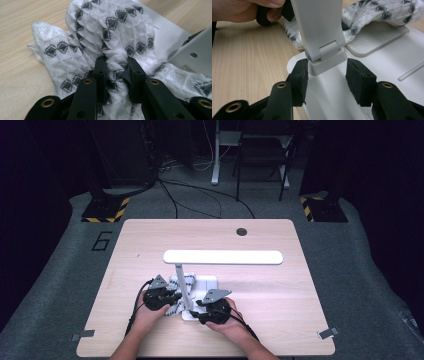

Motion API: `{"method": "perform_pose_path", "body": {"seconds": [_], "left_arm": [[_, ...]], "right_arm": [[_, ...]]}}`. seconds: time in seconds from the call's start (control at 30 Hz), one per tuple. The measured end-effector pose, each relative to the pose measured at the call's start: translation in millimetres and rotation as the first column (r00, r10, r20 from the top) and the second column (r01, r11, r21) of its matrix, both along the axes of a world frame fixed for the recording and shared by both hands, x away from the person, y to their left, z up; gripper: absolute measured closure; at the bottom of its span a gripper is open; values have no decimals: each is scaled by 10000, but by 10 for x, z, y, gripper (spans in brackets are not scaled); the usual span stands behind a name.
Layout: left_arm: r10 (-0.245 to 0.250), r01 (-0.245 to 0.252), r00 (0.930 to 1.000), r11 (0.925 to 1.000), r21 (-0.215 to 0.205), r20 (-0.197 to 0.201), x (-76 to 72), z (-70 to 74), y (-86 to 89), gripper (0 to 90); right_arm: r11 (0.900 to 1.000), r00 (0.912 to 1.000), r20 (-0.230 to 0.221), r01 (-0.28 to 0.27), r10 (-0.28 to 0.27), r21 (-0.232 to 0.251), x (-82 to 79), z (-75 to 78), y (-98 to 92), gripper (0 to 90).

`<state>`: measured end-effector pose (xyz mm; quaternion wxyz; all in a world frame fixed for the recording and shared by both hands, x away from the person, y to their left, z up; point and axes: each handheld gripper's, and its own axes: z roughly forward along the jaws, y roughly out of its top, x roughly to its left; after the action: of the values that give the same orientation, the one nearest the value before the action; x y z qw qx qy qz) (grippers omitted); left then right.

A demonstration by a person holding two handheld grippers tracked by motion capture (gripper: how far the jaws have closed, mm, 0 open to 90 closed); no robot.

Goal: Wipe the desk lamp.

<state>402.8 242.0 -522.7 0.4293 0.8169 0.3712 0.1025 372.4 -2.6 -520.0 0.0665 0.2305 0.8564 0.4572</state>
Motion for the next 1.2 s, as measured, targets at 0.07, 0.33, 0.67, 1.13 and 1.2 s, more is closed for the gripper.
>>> {"method": "perform_pose_path", "body": {"seconds": [0.07,0.33,0.67,1.13,1.2], "left_arm": [[-129,129,9999,9999,58,-36,-17,7,6,732],[-384,386,9992,9990,211,-124,-66,27,6,733],[-587,591,9982,9975,399,-106,-80,41,10,732],[41,-42,10000,9999,165,30,45,20,-11,730],[125,-126,9999,9999,107,33,70,12,-8,730]], "right_arm": [[10000,10000,9,16,-16,1,0,0,0,524],[10000,10000,-4,2,-2,1,0,0,0,524],[10000,10000,2,17,-17,20,2,-1,-1,523],[10000,10000,-3,6,-6,9,1,-1,0,523],[10000,10000,6,17,-17,21,2,-2,-1,523]]}}
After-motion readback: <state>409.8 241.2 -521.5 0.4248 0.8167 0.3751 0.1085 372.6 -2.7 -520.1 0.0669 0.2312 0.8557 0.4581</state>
